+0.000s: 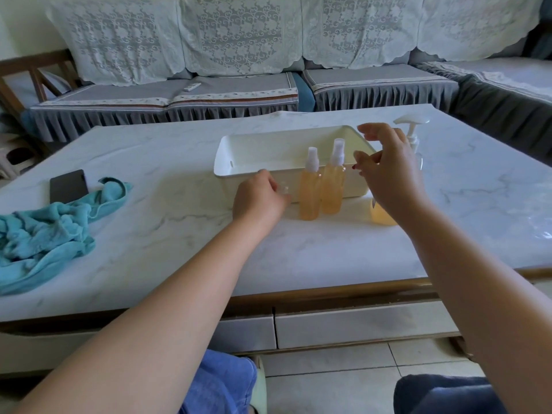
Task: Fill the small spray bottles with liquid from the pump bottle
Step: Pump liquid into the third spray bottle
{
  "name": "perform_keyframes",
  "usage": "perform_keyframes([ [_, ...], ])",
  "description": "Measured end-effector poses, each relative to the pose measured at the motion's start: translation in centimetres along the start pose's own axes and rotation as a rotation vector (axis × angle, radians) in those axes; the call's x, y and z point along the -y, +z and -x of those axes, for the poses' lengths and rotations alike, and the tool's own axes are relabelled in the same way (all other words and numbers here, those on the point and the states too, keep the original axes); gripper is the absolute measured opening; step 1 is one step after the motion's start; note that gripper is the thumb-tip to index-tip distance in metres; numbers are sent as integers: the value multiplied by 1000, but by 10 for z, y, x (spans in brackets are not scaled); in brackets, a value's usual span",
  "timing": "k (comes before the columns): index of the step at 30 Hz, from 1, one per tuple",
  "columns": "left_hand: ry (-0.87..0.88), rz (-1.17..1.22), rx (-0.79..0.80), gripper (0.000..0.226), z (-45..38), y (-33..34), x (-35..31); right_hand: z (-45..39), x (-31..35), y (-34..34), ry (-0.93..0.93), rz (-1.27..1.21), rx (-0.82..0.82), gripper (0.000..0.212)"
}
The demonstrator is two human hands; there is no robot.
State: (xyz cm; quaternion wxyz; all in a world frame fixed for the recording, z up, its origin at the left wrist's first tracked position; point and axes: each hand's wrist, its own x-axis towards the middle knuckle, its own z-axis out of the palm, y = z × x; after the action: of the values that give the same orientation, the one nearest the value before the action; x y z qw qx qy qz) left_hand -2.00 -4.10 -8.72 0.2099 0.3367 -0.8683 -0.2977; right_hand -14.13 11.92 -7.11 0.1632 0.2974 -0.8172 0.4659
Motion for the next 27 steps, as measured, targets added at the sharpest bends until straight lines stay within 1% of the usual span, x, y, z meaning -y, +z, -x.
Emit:
perform_keyframes([
  [3,76,13,-34,23,14,-6,-29,0,1,-7,0,6,-10,35],
  [6,189,72,-64,23,25,-4,-55,0,1,-13,4,-30,-47,33],
  [8,254,136,-88,23,29,3,-68,-1,2,-17,5,-38,-81,31],
  [11,305,227,-106,23,29,15,-80,-3,2,-24,-16,-47,-168,28],
  [16,357,301,-113,22,20,32,-93,-7,-7,-38,-49,22,-276,31],
  [19,380,345,-114,18,13,37,-102,-11,-21,-40,-92,122,-253,38],
  [21,386,360,-112,22,10,42,-109,-13,-30,-42,-126,212,-233,40],
  [24,377,313,-118,28,9,51,-119,-15,-36,-44,-169,248,-215,41],
  [27,340,280,-170,28,10,56,-124,-14,-36,-41,-175,247,-221,41],
])
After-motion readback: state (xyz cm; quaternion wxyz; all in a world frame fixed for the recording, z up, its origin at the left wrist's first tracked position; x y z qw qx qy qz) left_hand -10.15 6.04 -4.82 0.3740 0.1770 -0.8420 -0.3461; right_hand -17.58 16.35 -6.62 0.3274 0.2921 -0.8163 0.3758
